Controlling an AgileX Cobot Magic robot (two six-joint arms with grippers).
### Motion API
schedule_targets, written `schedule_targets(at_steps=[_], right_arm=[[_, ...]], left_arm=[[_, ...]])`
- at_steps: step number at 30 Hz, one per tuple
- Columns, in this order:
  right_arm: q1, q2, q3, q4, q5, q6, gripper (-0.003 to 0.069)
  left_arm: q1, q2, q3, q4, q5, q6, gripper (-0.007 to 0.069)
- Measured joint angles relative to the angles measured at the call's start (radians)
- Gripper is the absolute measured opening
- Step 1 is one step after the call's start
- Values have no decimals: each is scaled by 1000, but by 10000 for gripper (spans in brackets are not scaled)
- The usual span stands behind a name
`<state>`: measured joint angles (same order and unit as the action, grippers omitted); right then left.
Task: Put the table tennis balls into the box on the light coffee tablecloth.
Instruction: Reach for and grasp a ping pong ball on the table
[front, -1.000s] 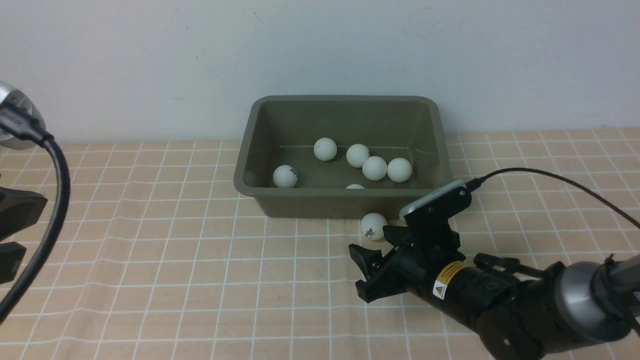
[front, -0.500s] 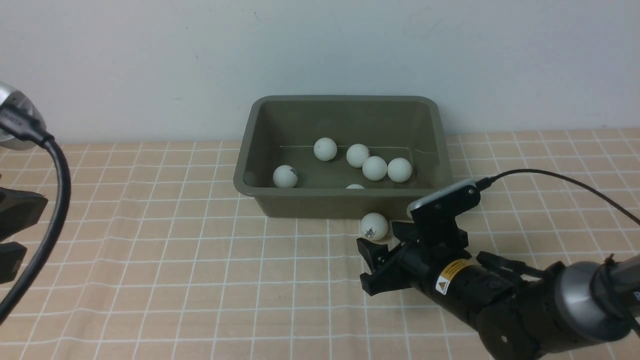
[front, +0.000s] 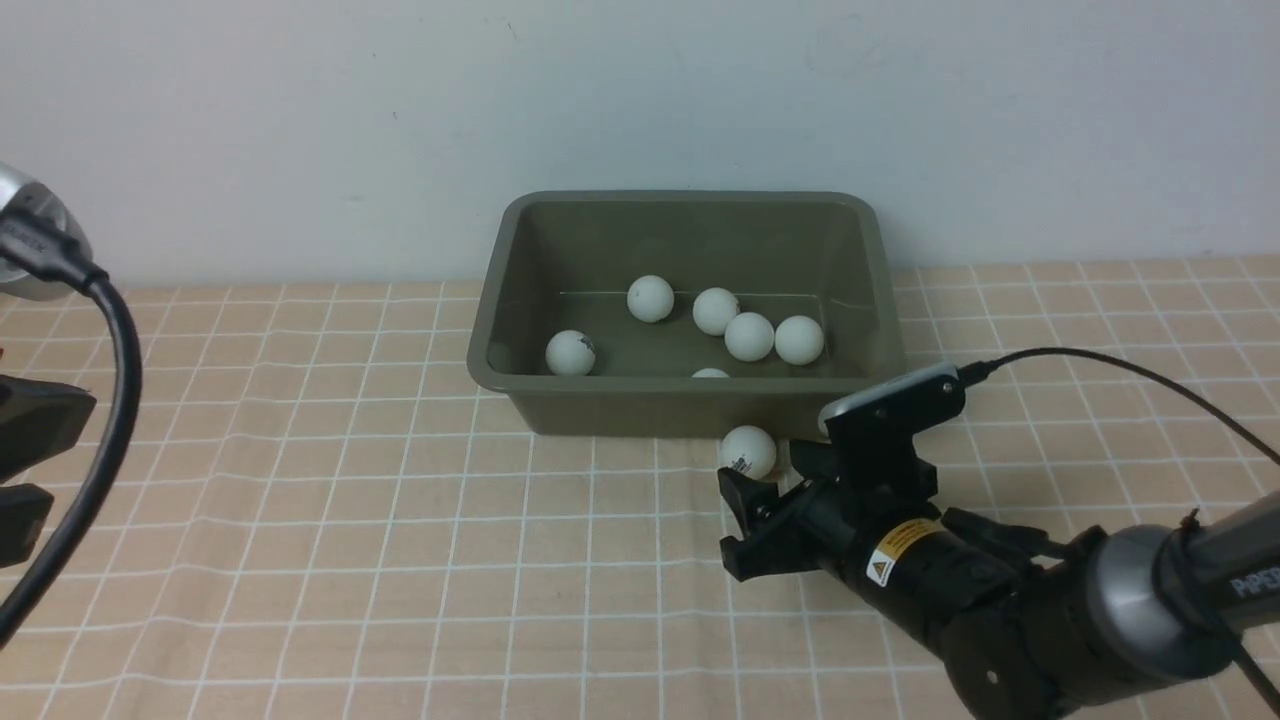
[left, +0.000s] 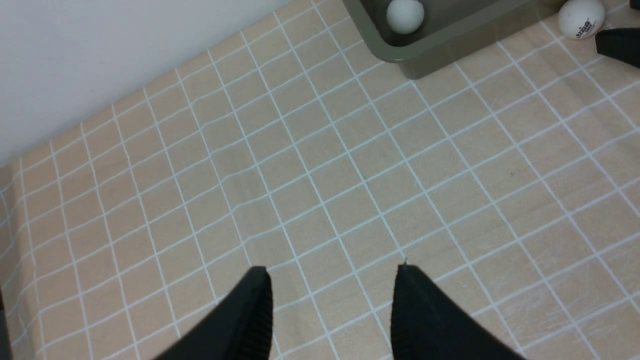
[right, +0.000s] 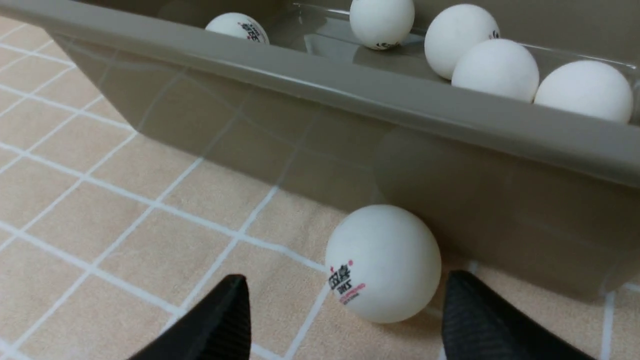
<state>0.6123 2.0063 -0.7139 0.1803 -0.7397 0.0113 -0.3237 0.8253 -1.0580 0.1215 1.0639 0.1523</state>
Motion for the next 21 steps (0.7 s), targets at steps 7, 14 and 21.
schedule_targets(at_steps=[7, 14, 21], right_arm=[[0, 44, -54, -1, 9, 5, 468], [0, 66, -61, 16, 7, 4, 468], [0, 66, -61, 44, -8, 1, 468]], left_arm=[[0, 0, 0, -1, 0, 0, 266], [0, 0, 0, -1, 0, 0, 266], [0, 0, 0, -2, 0, 0, 266]])
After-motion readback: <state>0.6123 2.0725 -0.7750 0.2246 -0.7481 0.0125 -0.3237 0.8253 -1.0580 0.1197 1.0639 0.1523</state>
